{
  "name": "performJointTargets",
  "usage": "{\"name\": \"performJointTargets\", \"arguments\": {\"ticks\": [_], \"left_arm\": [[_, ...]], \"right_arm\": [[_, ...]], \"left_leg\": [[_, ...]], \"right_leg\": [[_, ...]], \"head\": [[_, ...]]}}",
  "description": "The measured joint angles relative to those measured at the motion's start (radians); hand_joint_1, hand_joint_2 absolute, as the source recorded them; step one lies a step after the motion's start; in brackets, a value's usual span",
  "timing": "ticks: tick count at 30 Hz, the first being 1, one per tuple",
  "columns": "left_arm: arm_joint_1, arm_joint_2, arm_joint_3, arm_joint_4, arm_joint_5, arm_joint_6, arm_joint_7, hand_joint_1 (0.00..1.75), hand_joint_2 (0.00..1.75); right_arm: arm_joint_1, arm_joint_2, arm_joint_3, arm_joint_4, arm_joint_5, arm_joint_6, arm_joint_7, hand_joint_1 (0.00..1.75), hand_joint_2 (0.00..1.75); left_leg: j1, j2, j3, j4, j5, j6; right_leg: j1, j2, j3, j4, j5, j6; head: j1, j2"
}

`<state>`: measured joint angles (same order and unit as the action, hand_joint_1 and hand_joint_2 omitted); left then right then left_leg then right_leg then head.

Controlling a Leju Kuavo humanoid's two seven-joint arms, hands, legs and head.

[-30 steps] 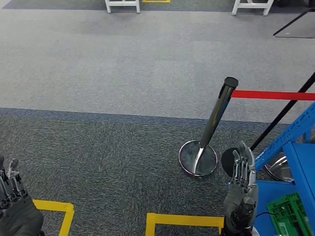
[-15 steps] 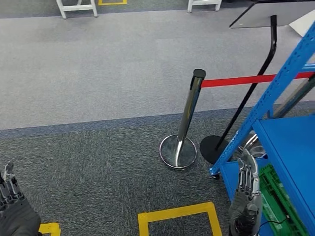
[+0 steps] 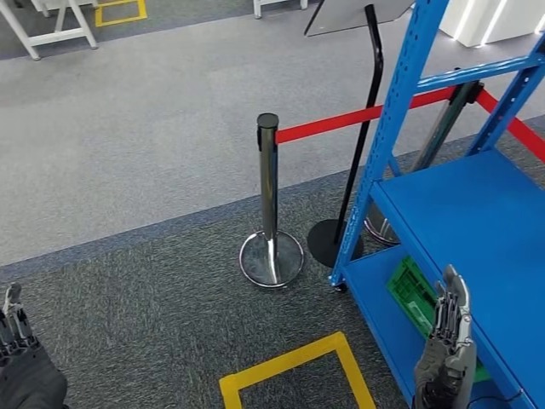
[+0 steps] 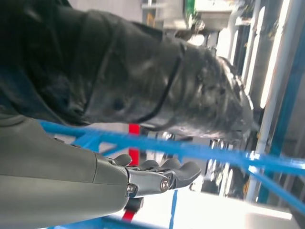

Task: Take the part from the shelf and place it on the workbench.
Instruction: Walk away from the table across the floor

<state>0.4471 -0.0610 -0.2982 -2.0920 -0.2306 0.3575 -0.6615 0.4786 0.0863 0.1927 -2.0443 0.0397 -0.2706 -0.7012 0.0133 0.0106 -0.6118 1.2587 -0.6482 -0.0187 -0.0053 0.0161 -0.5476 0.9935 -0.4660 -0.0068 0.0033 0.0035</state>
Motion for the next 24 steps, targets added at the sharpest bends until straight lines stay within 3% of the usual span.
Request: {"name": "performJointTargets", "arguments": {"ticks": [1, 2, 4, 6, 7, 9, 10, 12, 13, 14, 15, 16, 17, 18, 20, 22, 24], "left_arm": [[0.002, 0.0, 0.004, 0.0, 0.001, -0.001, 0.0, 0.0, 0.0], [0.003, 0.0, 0.006, 0.0, 0.001, -0.003, 0.0, 0.0, 0.0], [0.006, -0.003, 0.011, 0.0, 0.001, -0.006, 0.0, 0.0, 0.0], [0.009, -0.007, 0.016, 0.0, 0.001, -0.007, 0.0, 0.0, 0.0], [0.011, -0.009, 0.019, 0.0, 0.002, -0.008, 0.001, 0.0, 0.0], [0.012, -0.013, 0.027, 0.0, 0.002, -0.008, 0.002, 0.0, 0.0], [0.013, -0.016, 0.03, 0.0, 0.003, -0.009, 0.002, 0.0, 0.0], [0.016, -0.025, 0.037, -0.001, 0.008, -0.014, 0.002, 0.0, 0.0], [0.021, -0.031, 0.044, -0.001, 0.011, -0.018, 0.002, 0.0, 0.0], [0.026, -0.038, 0.052, -0.001, 0.015, -0.021, 0.002, 0.0, 0.0], [0.03, -0.044, 0.062, -0.001, 0.017, -0.025, 0.004, 0.0, 0.0], [0.034, -0.052, 0.074, 0.0, 0.015, -0.029, 0.01, 0.0, 0.0], [0.036, -0.06, 0.088, 0.002, 0.008, -0.036, 0.02, 0.0, 0.0], [0.039, -0.071, 0.105, 0.006, -0.004, -0.046, 0.033, 0.0, 0.0], [0.048, -0.1, 0.155, 0.024, -0.039, -0.084, 0.061, 0.0, 0.0], [0.057, -0.135, 0.226, 0.057, -0.084, -0.142, 0.082, 0.0, 0.0], [0.056, -0.176, 0.312, 0.109, -0.134, -0.188, 0.098, 0.0, 0.0]], "right_arm": [[0.005, 0.003, -0.005, -0.002, 0.004, 0.001, 0.0, 0.0, 0.0], [0.01, 0.007, -0.011, -0.004, 0.008, 0.002, 0.0, 0.0, 0.0], [0.019, 0.017, -0.023, -0.008, 0.018, 0.005, 0.0, 0.0, 0.0], [0.025, 0.027, -0.032, -0.012, 0.024, 0.007, 0.0, 0.0, 0.0], [0.028, 0.031, -0.036, -0.013, 0.025, 0.009, 0.0, 0.0, 0.0], [0.037, 0.038, -0.047, -0.016, 0.026, 0.014, 0.0, 0.0, 0.0], [0.042, 0.042, -0.054, -0.018, 0.026, 0.017, 0.0, 0.0, 0.0], [0.05, 0.053, -0.07, -0.022, 0.03, 0.03, 0.0, 0.0, 0.0], [0.053, 0.059, -0.081, -0.023, 0.033, 0.04, 0.002, 0.0, 0.0], [0.055, 0.068, -0.093, -0.022, 0.037, 0.054, 0.006, 0.0, 0.0], [0.06, 0.077, -0.107, -0.021, 0.041, 0.068, 0.012, 0.0, 0.0], [0.065, 0.086, -0.122, -0.018, 0.048, 0.084, 0.021, 0.0, 0.0], [0.07, 0.096, -0.137, -0.012, 0.056, 0.102, 0.031, 0.0, 0.0], [0.074, 0.108, -0.154, -0.005, 0.067, 0.124, 0.04, 0.0, 0.0], [0.079, 0.14, -0.195, 0.017, 0.101, 0.178, 0.06, 0.0, 0.0], [0.08, 0.172, -0.236, 0.051, 0.154, 0.207, 0.087, 0.0, 0.0], [0.078, 0.195, -0.266, 0.102, 0.228, 0.187, 0.118, 0.0, 0.0]], "left_leg": [[0.0, -0.004, -0.016, 0.025, 0.003, 0.002], [-0.001, -0.008, -0.016, 0.013, 0.027, 0.005], [-0.003, -0.035, 0.025, -0.106, 0.108, 0.017], [-0.005, -0.079, 0.066, -0.221, 0.158, 0.028], [-0.006, -0.091, 0.074, -0.248, 0.163, 0.031], [-0.008, -0.075, 0.078, -0.259, 0.162, 0.036], [-0.007, -0.063, 0.081, -0.266, 0.165, 0.04], [-0.002, -0.037, 0.086, -0.281, 0.173, 0.048], [-0.001, -0.021, 0.087, -0.285, 0.175, 0.051], [-0.001, -0.006, 0.087, -0.286, 0.175, 0.053], [-0.001, 0.01, 0.086, -0.286, 0.174, 0.053], [0.0, 0.025, 0.085, -0.285, 0.173, 0.053], [0.001, 0.039, 0.085, -0.285, 0.171, 0.05], [0.003, 0.052, 0.086, -0.284, 0.169, 0.046], [0.005, 0.075, 0.092, -0.276, 0.159, 0.033], [0.004, 0.092, 0.1, -0.267, 0.149, 0.016], [0.006, 0.111, 0.111, -0.269, 0.146, 0.002]], "right_leg": [[0.002, 0.016, 0.0, 0.0, 0.0, 0.0], [0.004, 0.031, 0.002, 0.001, 0.0, 0.0], [0.005, 0.06, 0.004, 0.001, 0.0, 0.0], [0.006, 0.087, -0.001, 0.006, -0.001, 0.005], [0.005, 0.099, -0.006, 0.008, 0.0, 0.01], [0.003, 0.122, -0.019, 0.006, 0.003, 0.023], [0.002, 0.115, -0.025, 0.009, 0.0, 0.028], [0.003, 0.062, -0.047, 0.051, -0.034, 0.037], [0.001, 0.026, -0.071, 0.104, -0.068, 0.042], [-0.002, 0.005, -0.101, 0.17, -0.105, 0.05], [-0.006, -0.005, -0.13, 0.233, -0.134, 0.057], [-0.01, -0.009, -0.146, 0.271, -0.145, 0.064], [-0.015, -0.013, -0.143, 0.271, -0.135, 0.07], [-0.019, -0.02, -0.12, 0.231, -0.11, 0.076], [-0.025, -0.066, -0.04, 0.096, -0.053, 0.083], [-0.025, -0.099, 0.006, 0.019, -0.03, 0.07], [-0.021, -0.083, 0.004, 0.016, -0.03, 0.048]], "head": [[0.0, 0.0], [0.0, 0.0], [0.0, 0.0], [0.0, 0.0], [-0.001, 0.0], [-0.001, 0.0], [-0.001, 0.0], [0.004, 0.0], [0.007, 0.0], [0.009, 0.0], [0.01, 0.0], [0.01, 0.0], [0.01, 0.0], [0.01, 0.0], [0.012, 0.0], [0.01, 0.0], [0.007, 0.0]]}}
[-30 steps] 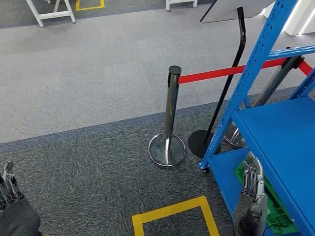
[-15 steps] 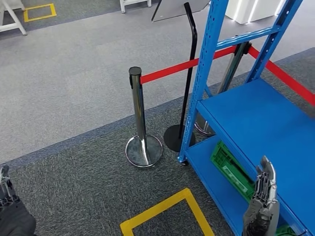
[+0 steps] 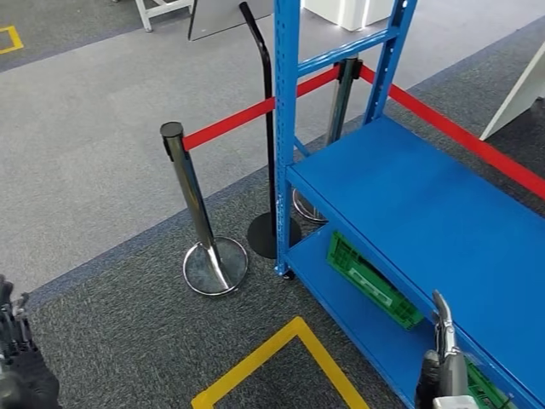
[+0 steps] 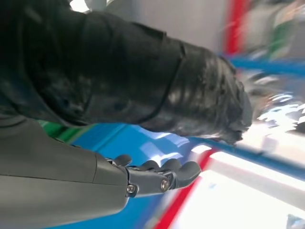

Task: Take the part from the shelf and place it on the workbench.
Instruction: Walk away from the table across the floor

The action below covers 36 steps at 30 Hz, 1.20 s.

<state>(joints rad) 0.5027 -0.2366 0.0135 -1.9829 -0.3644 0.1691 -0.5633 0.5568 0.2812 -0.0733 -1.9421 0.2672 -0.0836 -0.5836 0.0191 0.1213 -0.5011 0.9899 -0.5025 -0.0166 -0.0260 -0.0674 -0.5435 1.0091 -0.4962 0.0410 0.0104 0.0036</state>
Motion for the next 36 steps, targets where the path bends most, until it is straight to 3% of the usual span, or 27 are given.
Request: {"name": "performJointTargets", "arguments": {"ticks": [1, 3, 5, 6, 7, 8, 10, 12, 14, 16, 18, 20, 22, 23, 24, 26, 28, 29, 31, 32, 34, 36], "left_arm": [[-0.005, -0.018, 0.045, 0.033, -0.02, -0.011, 0.011, 0.0, 0.0], [-0.021, -0.045, 0.133, 0.108, -0.051, -0.012, 0.036, 0.0, 0.0], [-0.046, -0.059, 0.225, 0.2, -0.079, -0.018, 0.063, 0.0, 0.0], [-0.064, -0.066, 0.276, 0.256, -0.097, -0.031, 0.072, 0.0, 0.0], [-0.086, -0.071, 0.331, 0.314, -0.117, -0.048, 0.076, 0.0, 0.0], [-0.109, -0.075, 0.386, 0.369, -0.142, -0.064, 0.071, 0.0, 0.0], [-0.154, -0.085, 0.493, 0.473, -0.183, -0.092, 0.054, 0.0, 0.0], [-0.19, -0.09, 0.581, 0.555, -0.205, -0.122, 0.062, 0.0, 0.0], [-0.232, -0.09, 0.666, 0.641, -0.252, -0.131, 0.079, 0.0, 0.0], [-0.285, -0.082, 0.762, 0.748, -0.326, -0.11, 0.078, 0.0, 0.0], [-0.332, -0.067, 0.855, 0.858, -0.394, -0.071, 0.071, 0.0, 0.0], [-0.362, -0.05, 0.935, 0.957, -0.456, -0.011, 0.071, 0.0, 0.0], [-0.38, -0.033, 0.997, 1.045, -0.516, 0.061, 0.078, 0.0, 0.0], [-0.39, -0.024, 1.021, 1.088, -0.54, 0.092, 0.081, 0.0, 0.0], [-0.402, -0.016, 1.039, 1.125, -0.554, 0.113, 0.082, 0.0, 0.0], [-0.422, -0.003, 1.066, 1.186, -0.566, 0.131, 0.082, 0.0, 0.0], [-0.434, 0.008, 1.085, 1.23, -0.572, 0.139, 0.083, 0.0, 0.0], [-0.439, 0.015, 1.093, 1.249, -0.579, 0.147, 0.087, 0.0, 0.0], [-0.454, 0.03, 1.106, 1.296, -0.614, 0.174, 0.116, 0.0, 0.0], [-0.463, 0.04, 1.11, 1.327, -0.639, 0.187, 0.145, 0.0, 0.0], [-0.477, 0.063, 1.117, 1.406, -0.687, 0.188, 0.213, 0.0, 0.0], [-0.485, 0.084, 1.127, 1.489, -0.704, 0.128, 0.293, 0.0, 0.0]], "right_arm": [[-0.002, 0.009, -0.012, 0.033, 0.036, -0.018, 0.015, 0.0, 0.0], [-0.016, 0.025, -0.038, 0.112, 0.088, -0.054, 0.046, 0.0, 0.0], [-0.049, 0.037, -0.071, 0.221, 0.13, -0.08, 0.074, 0.0, 0.0], [-0.072, 0.04, -0.094, 0.291, 0.156, -0.09, 0.08, 0.0, 0.0], [-0.095, 0.042, -0.121, 0.368, 0.183, -0.096, 0.078, 0.0, 0.0], [-0.118, 0.043, -0.149, 0.443, 0.206, -0.101, 0.069, 0.0, 0.0], [-0.16, 0.043, -0.209, 0.587, 0.243, -0.105, 0.041, 0.0, 0.0], [-0.199, 0.043, -0.261, 0.703, 0.285, -0.113, 0.036, 0.0, 0.0], [-0.248, 0.039, -0.316, 0.83, 0.339, -0.131, 0.047, 0.0, 0.0], [-0.304, 0.027, -0.38, 0.987, 0.388, -0.166, 0.044, 0.0, 0.0], [-0.352, 0.006, -0.438, 1.142, 0.425, -0.213, 0.041, 0.0, 0.0], [-0.397, -0.018, -0.48, 1.275, 0.449, -0.247, 0.056, 0.0, 0.0], [-0.432, -0.041, -0.509, 1.379, 0.46, -0.26, 0.087, 0.0, 0.0], [-0.443, -0.052, -0.522, 1.425, 0.463, -0.263, 0.101, 0.0, 0.0], [-0.451, -0.061, -0.531, 1.462, 0.465, -0.264, 0.109, 0.0, 0.0], [-0.464, -0.077, -0.547, 1.524, 0.466, -0.265, 0.116, 0.0, 0.0], [-0.482, -0.088, -0.556, 1.566, 0.468, -0.266, 0.119, 0.0, 0.0], [-0.491, -0.091, -0.559, 1.584, 0.47, -0.266, 0.128, 0.0, 0.0], [-0.502, -0.099, -0.567, 1.62, 0.477, -0.259, 0.179, 0.0, 0.0], [-0.505, -0.102, -0.57, 1.638, 0.482, -0.25, 0.225, 0.0, 0.0], [-0.513, -0.107, -0.575, 1.67, 0.491, -0.222, 0.351, 0.0, 0.0], [-0.524, -0.108, -0.577, 1.694, 0.511, -0.202, 0.515, 0.0, 0.0]], "left_leg": [[0.003, 0.001, 0.005, 0.0, -0.003, -0.007], [0.008, -0.036, -0.005, 0.034, -0.036, -0.016], [0.008, -0.093, -0.058, 0.151, -0.1, -0.016], [0.007, -0.106, -0.092, 0.22, -0.126, -0.014], [0.005, -0.112, -0.119, 0.269, -0.136, -0.011], [0.003, -0.114, -0.131, 0.282, -0.124, -0.007], [-0.002, -0.128, -0.107, 0.197, -0.051, 0.007], [-0.005, -0.172, -0.063, 0.072, 0.011, 0.025], [-0.007, -0.197, -0.045, 0.02, 0.023, 0.032], [-0.006, -0.18, -0.041, 0.009, 0.026, 0.034], [-0.002, -0.158, -0.035, -0.007, 0.032, 0.042], [-0.002, -0.129, -0.033, -0.015, 0.035, 0.049], [-0.005, -0.097, -0.034, -0.015, 0.035, 0.05], [-0.005, -0.083, -0.034, -0.015, 0.034, 0.05], [-0.005, -0.072, -0.033, -0.014, 0.033, 0.048], [-0.005, -0.051, -0.03, -0.012, 0.029, 0.042], [-0.009, -0.03, -0.026, -0.007, 0.023, 0.031], [-0.01, -0.021, -0.024, -0.005, 0.021, 0.025], [-0.011, -0.004, -0.017, -0.006, 0.019, 0.013], [-0.009, -0.005, -0.015, -0.004, 0.014, 0.008], [-0.004, -0.045, -0.029, 0.045, -0.025, -0.002], [-0.002, -0.096, -0.081, 0.17, -0.095, -0.007]], "right_leg": [[0.0, 0.011, -0.001, -0.001, 0.002, -0.009], [-0.001, 0.036, 0.003, -0.005, 0.009, -0.026], [0.001, 0.063, 0.002, -0.006, 0.016, -0.037], [0.004, 0.079, 0.0, -0.006, 0.018, -0.04], [0.008, 0.094, -0.001, -0.005, 0.018, -0.041], [0.012, 0.109, 0.0, -0.005, 0.018, -0.042], [0.017, 0.139, 0.002, -0.004, 0.018, -0.043], [0.02, 0.166, 0.001, -0.003, 0.018, -0.042], [0.019, 0.189, -0.007, -0.002, 0.02, -0.033], [0.015, 0.205, -0.017, -0.005, 0.023, -0.021], [0.018, 0.171, -0.037, 0.023, 0.004, -0.012], [0.02, 0.108, -0.09, 0.127, -0.055, -0.006], [0.016, 0.079, -0.151, 0.254, -0.107, 0.001], [0.015, 0.073, -0.162, 0.28, -0.109, 0.004], [0.014, 0.068, -0.151, 0.265, -0.092, 0.006], [0.013, 0.041, -0.076, 0.132, -0.029, 0.007], [0.018, 0.007, -0.009, 0.013, 0.005, -0.005], [0.021, 0.0, 0.002, -0.012, 0.007, -0.014], [0.024, 0.018, -0.003, -0.014, 0.007, -0.03], [0.022, 0.027, -0.001, -0.016, 0.01, -0.037], [0.017, 0.045, 0.007, -0.021, 0.017, -0.05], [0.016, 0.068, 0.008, -0.021, 0.022, -0.058]], "head": [[-0.001, 0.0], [-0.005, 0.0], [-0.01, 0.0], [-0.011, 0.0], [-0.012, 0.0], [-0.012, 0.0], [-0.013, 0.0], [-0.013, 0.0], [-0.013, 0.0], [-0.013, 0.0], [-0.009, 0.0], [-0.001, 0.0], [0.003, 0.0], [0.003, 0.0], [0.003, 0.0], [0.003, 0.0], [0.002, 0.0], [0.001, 0.0], [0.0, 0.0], [-0.001, 0.0], [-0.004, 0.0], [-0.009, 0.0]]}}
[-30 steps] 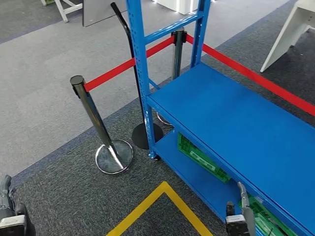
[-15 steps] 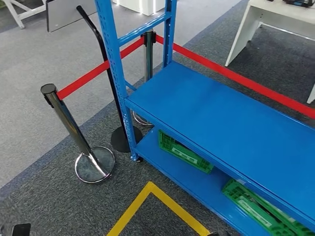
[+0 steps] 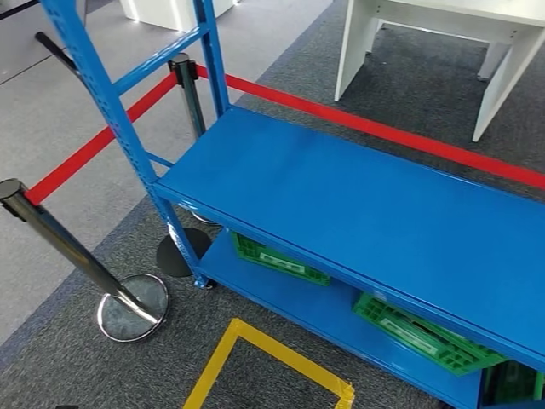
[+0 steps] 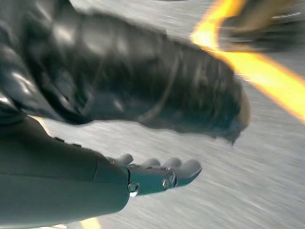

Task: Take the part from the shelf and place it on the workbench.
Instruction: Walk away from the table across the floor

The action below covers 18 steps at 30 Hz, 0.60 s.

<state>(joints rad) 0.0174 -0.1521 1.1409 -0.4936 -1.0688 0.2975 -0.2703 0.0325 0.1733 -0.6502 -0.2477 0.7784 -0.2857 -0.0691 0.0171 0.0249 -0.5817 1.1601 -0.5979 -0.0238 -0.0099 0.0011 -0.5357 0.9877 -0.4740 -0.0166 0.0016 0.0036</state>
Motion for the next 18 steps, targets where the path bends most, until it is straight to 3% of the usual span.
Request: {"name": "performJointTargets", "arguments": {"ticks": [1, 2, 3, 4, 6, 7, 9, 11, 13, 15, 17, 18], "left_arm": [[-0.003, 0.007, 0.007, 0.035, -0.004, -0.033, 0.044, 0.0, 0.0], [-0.006, 0.011, 0.012, 0.07, -0.014, -0.058, 0.098, 0.0, 0.0], [-0.008, 0.012, 0.015, 0.099, -0.03, -0.07, 0.148, 0.0, 0.44], [-0.011, 0.011, 0.015, 0.122, -0.052, -0.071, 0.194, 0.0, 0.87], [-0.017, 0.008, 0.008, 0.163, -0.108, -0.07, 0.269, 0.0, 1.75], [-0.02, 0.005, 0.002, 0.18, -0.133, -0.07, 0.296, 0.0, 1.75], [-0.027, -0.007, -0.009, 0.206, -0.156, -0.072, 0.33, 0.0, 1.75], [-0.035, -0.022, -0.014, 0.224, -0.152, -0.077, 0.346, 0.0, 1.75], [-0.039, -0.033, -0.014, 0.236, -0.146, -0.083, 0.351, 0.0, 1.75], [-0.038, -0.04, -0.014, 0.245, -0.145, -0.088, 0.351, 0.0, 1.75], [-0.037, -0.041, -0.014, 0.252, -0.144, -0.09, 0.353, 0.0, 1.75], [-0.038, -0.041, -0.014, 0.255, -0.144, -0.091, 0.354, 0.0, 1.75]], "right_arm": [[-0.005, 0.0, 0.0, 0.01, 0.013, 0.009, 0.075, 0.0, 0.0], [-0.008, 0.0, 0.001, 0.019, 0.03, 0.028, 0.136, 0.0, 0.0], [-0.01, 0.001, 0.003, 0.026, 0.046, 0.054, 0.172, 0.0, 0.0], [-0.012, 0.001, 0.006, 0.032, 0.06, 0.085, 0.189, 0.0, 0.0], [-0.02, 0.002, 0.015, 0.041, 0.072, 0.142, 0.205, 0.0, 0.0], [-0.026, 0.003, 0.018, 0.045, 0.066, 0.167, 0.21, 0.0, 0.0], [-0.033, 0.004, 0.014, 0.051, 0.036, 0.227, 0.217, 0.0, 0.0], [-0.033, 0.004, 0.006, 0.054, 0.014, 0.28, 0.223, 0.0, 0.0], [-0.033, 0.004, 0.002, 0.057, 0.007, 0.301, 0.229, 0.0, 0.0], [-0.036, 0.003, 0.0, 0.059, 0.004, 0.306, 0.231, 0.0, 0.0], [-0.037, 0.003, -0.001, 0.06, 0.004, 0.307, 0.232, 0.0, 0.0], [-0.037, 0.002, -0.002, 0.06, 0.004, 0.307, 0.232, 0.0, 0.0]], "left_leg": [[0.0, -0.01, -0.029, 0.065, -0.026, -0.001], [0.0, -0.015, -0.049, 0.108, -0.034, 0.0], [-0.001, -0.017, -0.057, 0.118, -0.024, 0.002], [-0.001, -0.022, -0.045, 0.081, 0.009, 0.006], [-0.001, -0.062, 0.007, -0.053, 0.086, 0.019], [0.0, -0.085, 0.031, -0.114, 0.11, 0.024], [-0.002, -0.109, 0.047, -0.159, 0.116, 0.029], [-0.003, -0.088, 0.049, -0.168, 0.119, 0.033], [-0.001, -0.062, 0.053, -0.18, 0.124, 0.043], [-0.001, -0.031, 0.054, -0.185, 0.125, 0.05], [-0.002, 0.004, 0.053, -0.184, 0.124, 0.052], [-0.002, 0.02, 0.053, -0.184, 0.124, 0.051]], "right_leg": [[0.001, 0.014, -0.001, 0.0, 0.001, -0.001], [0.002, 0.029, -0.001, 0.001, 0.001, -0.002], [0.004, 0.044, -0.001, 0.002, 0.001, -0.002], [0.005, 0.059, 0.0, 0.003, 0.001, -0.001], [0.007, 0.088, 0.0, 0.006, 0.0, 0.001], [0.008, 0.102, -0.003, 0.009, 0.0, 0.005], [0.005, 0.124, -0.014, 0.012, 0.002, 0.018], [-0.001, 0.135, -0.027, 0.012, 0.004, 0.033], [-0.001, 0.087, -0.049, 0.05, -0.026, 0.044], [-0.002, 0.025, -0.103, 0.166, -0.095, 0.053], [-0.003, 0.007, -0.157, 0.283, -0.145, 0.061], [-0.004, 0.003, -0.16, 0.297, -0.143, 0.064]], "head": [[-0.001, 0.0], [-0.002, 0.0], [-0.003, 0.0], [-0.004, 0.0], [-0.004, 0.0], [-0.003, 0.0], [-0.003, 0.0], [-0.004, 0.0], [0.002, 0.0], [0.01, 0.0], [0.013, 0.0], [0.014, 0.0]]}}
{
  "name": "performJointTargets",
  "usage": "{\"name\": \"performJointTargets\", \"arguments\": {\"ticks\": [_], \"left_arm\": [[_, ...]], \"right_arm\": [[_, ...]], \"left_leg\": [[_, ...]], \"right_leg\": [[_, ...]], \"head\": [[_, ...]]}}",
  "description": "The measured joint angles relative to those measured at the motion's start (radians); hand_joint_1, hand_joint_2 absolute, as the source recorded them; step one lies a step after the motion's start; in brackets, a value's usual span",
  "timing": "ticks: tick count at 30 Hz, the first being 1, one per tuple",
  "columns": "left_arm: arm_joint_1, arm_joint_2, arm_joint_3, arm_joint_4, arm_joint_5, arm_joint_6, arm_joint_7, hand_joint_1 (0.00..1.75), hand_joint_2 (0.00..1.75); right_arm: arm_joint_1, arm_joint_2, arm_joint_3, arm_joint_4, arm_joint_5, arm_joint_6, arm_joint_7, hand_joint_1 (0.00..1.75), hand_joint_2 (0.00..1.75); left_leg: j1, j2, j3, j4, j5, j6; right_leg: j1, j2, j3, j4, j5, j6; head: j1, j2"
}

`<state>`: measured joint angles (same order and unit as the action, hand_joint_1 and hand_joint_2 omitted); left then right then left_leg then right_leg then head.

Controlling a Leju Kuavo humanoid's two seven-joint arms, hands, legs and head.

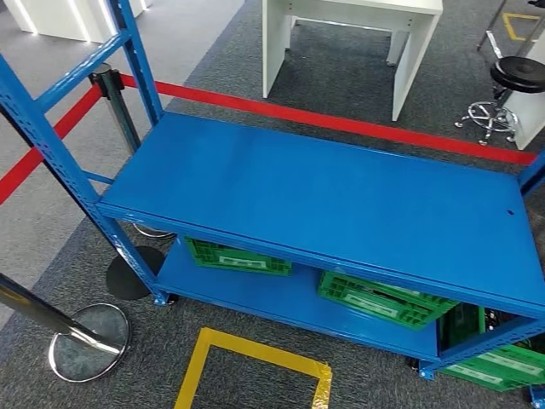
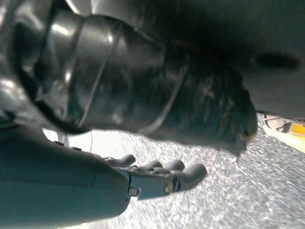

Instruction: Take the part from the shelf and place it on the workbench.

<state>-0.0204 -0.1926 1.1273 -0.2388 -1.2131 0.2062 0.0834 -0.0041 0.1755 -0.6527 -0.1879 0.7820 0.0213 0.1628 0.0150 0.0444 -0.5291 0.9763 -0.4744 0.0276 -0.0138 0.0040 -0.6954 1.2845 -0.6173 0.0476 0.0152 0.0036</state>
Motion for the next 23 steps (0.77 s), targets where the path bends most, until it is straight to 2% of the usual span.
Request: {"name": "performJointTargets", "arguments": {"ticks": [1, 2, 4, 5, 6, 8, 9, 11, 12, 13, 14, 15, 16, 17, 18, 20, 21, 22, 23], "left_arm": [[-0.002, 0.0, 0.0, 0.003, 0.0, -0.001, 0.0, 0.0, 1.75], [-0.004, -0.001, 0.0, 0.005, 0.0, -0.001, 0.0, 0.0, 1.75], [-0.006, -0.002, 0.0, 0.008, 0.0, -0.002, 0.0, 0.0, 1.75], [-0.006, -0.003, 0.0, 0.01, -0.001, -0.002, 0.0, 0.0, 1.75], [-0.007, -0.003, -0.001, 0.01, -0.006, 0.0, -0.003, 0.0, 1.75], [-0.008, -0.004, -0.006, 0.012, -0.019, 0.005, -0.015, 0.0, 1.75], [-0.008, -0.005, -0.009, 0.012, -0.023, 0.004, -0.021, 0.0, 1.75], [-0.008, -0.005, -0.014, 0.014, -0.019, -0.005, -0.028, 0.0, 1.75], [-0.006, -0.005, -0.015, 0.015, -0.013, -0.014, -0.027, 0.0, 1.75], [-0.004, -0.005, -0.015, 0.015, -0.007, -0.022, -0.024, 0.0, 1.75], [-0.001, -0.005, -0.015, 0.016, -0.004, -0.029, -0.02, 0.0, 1.75], [0.001, -0.005, -0.015, 0.017, -0.003, -0.032, -0.015, 0.0, 1.75], [0.002, -0.005, -0.015, 0.018, -0.006, -0.03, -0.011, 0.0, 1.75], [0.002, -0.005, -0.015, 0.019, -0.012, -0.025, -0.006, 0.0, 1.75], [0.002, -0.005, -0.016, 0.019, -0.021, -0.016, -0.003, 0.0, 1.75], [0.0, -0.005, -0.021, 0.019, -0.038, 0.001, 0.005, 0.0, 1.75], [0.0, -0.006, -0.023, 0.019, -0.041, 0.002, 0.009, 0.0, 1.75], [-0.001, -0.006, -0.025, 0.019, -0.039, -0.005, 0.014, 0.0, 1.75], [0.0, -0.006, -0.025, 0.019, -0.037, -0.008, 0.016, 0.0, 1.75]], "right_arm": [[0.001, -0.001, -0.001, 0.0, 0.0, 0.0, 0.0, 0.0, 0.0], [0.001, -0.002, -0.003, 0.0, 0.0, 0.0, 0.0, 0.0, 0.0], [0.0, -0.003, -0.004, 0.0, 0.0, 0.001, 0.0, 0.0, 0.0], [-0.002, -0.003, -0.005, 0.0, -0.001, 0.001, 0.001, 0.0, 0.0], [-0.002, -0.003, -0.006, 0.001, -0.003, 0.001, 0.002, 0.0, 0.0], [-0.001, -0.003, -0.01, 0.002, -0.007, 0.002, 0.006, 0.0, 0.0], [0.0, -0.003, -0.013, 0.002, -0.01, 0.003, 0.008, 0.0, 0.0], [-0.001, -0.003, -0.017, 0.002, -0.009, 0.002, 0.009, 0.0, 0.0], [-0.001, -0.003, -0.018, 0.002, -0.005, -0.003, 0.008, 0.0, 0.0], [-0.001, -0.003, -0.019, 0.002, 0.0, -0.008, 0.007, 0.0, 0.0], [-0.001, -0.003, -0.019, 0.002, 0.007, -0.016, 0.007, 0.0, 0.0], [0.0, -0.003, -0.019, 0.002, 0.014, -0.024, 0.007, 0.0, 0.0], [0.0, -0.003, -0.019, 0.002, 0.02, -0.03, 0.007, 0.0, 0.0], [0.0, -0.003, -0.019, 0.002, 0.025, -0.035, 0.008, 0.0, 0.0], [0.0, -0.003, -0.019, 0.002, 0.028, -0.039, 0.009, 0.0, 0.0], [-0.001, -0.002, -0.019, 0.003, 0.033, -0.044, 0.012, 0.0, 0.0], [-0.003, -0.002, -0.019, 0.003, 0.034, -0.047, 0.013, 0.0, 0.0], [-0.004, -0.002, -0.019, 0.003, 0.033, -0.051, 0.014, 0.0, 0.0], [-0.005, -0.002, -0.018, 0.003, 0.032, -0.053, 0.015, 0.0, 0.0]], "left_leg": [[0.0, 0.014, 0.001, 0.0, -0.001, -0.001], [0.0, 0.026, 0.003, 0.001, -0.002, -0.004], [-0.004, 0.047, 0.007, 0.005, -0.008, -0.013], [-0.006, 0.055, 0.01, 0.008, -0.011, -0.018], [-0.008, 0.063, 0.013, 0.009, -0.012, -0.024], [-0.008, 0.08, 0.018, 0.008, -0.014, -0.035], [-0.006, 0.072, 0.019, 0.013, -0.021, -0.041], [-0.001, 0.024, -0.001, 0.07, -0.066, -0.052], [0.001, -0.007, -0.025, 0.13, -0.101, -0.055], [0.001, -0.024, -0.055, 0.2, -0.134, -0.055], [0.001, -0.032, -0.082, 0.261, -0.155, -0.056], [0.001, -0.035, -0.1, 0.297, -0.158, -0.055], [0.001, -0.037, -0.103, 0.296, -0.14, -0.053], [0.001, -0.041, -0.092, 0.26, -0.107, -0.05], [0.001, -0.053, -0.067, 0.191, -0.062, -0.045], [0.004, -0.108, -0.02, 0.07, -0.01, -0.035], [0.004, -0.13, -0.008, 0.034, -0.003, -0.032], [0.003, -0.143, -0.006, 0.027, -0.008, -0.03], [0.002, -0.143, -0.006, 0.021, -0.008, -0.03]], "right_leg": [[0.0, -0.005, 0.02, -0.029, 0.022, 0.001], [0.0, -0.017, 0.059, -0.096, 0.055, 0.001], [0.003, -0.061, 0.141, -0.239, 0.104, -0.009], [0.004, -0.075, 0.162, -0.279, 0.113, -0.016], [0.007, -0.079, 0.168, -0.292, 0.113, -0.023], [0.008, -0.057, 0.164, -0.29, 0.116, -0.037], [0.007, -0.047, 0.166, -0.292, 0.119, -0.043], [0.002, -0.026, 0.17, -0.295, 0.127, -0.056], [0.001, -0.015, 0.169, -0.295, 0.129, -0.059], [0.002, -0.002, 0.167, -0.295, 0.131, -0.062], [0.003, 0.012, 0.167, -0.294, 0.132, -0.064], [0.004, 0.026, 0.167, -0.293, 0.132, -0.064], [0.005, 0.041, 0.167, -0.292, 0.132, -0.064], [0.006, 0.055, 0.168, -0.291, 0.132, -0.063], [0.006, 0.069, 0.169, -0.289, 0.131, -0.062], [0.004, 0.095, 0.164, -0.285, 0.129, -0.056], [0.001, 0.105, 0.159, -0.282, 0.13, -0.049], [-0.002, 0.115, 0.152, -0.282, 0.132, -0.042], [-0.004, 0.121, 0.149, -0.28, 0.133, -0.037]], "head": [[0.0, 0.0], [0.001, 0.0], [0.002, 0.0], [0.002, 0.0], [0.001, 0.0], [0.0, 0.0], [-0.001, 0.0], [-0.007, 0.0], [-0.011, 0.0], [-0.013, 0.0], [-0.014, 0.0], [-0.015, 0.0], [-0.015, 0.0], [-0.015, 0.0], [-0.015, 0.0], [-0.015, 0.0], [-0.015, 0.0], [-0.016, 0.0], [-0.016, 0.0]]}}
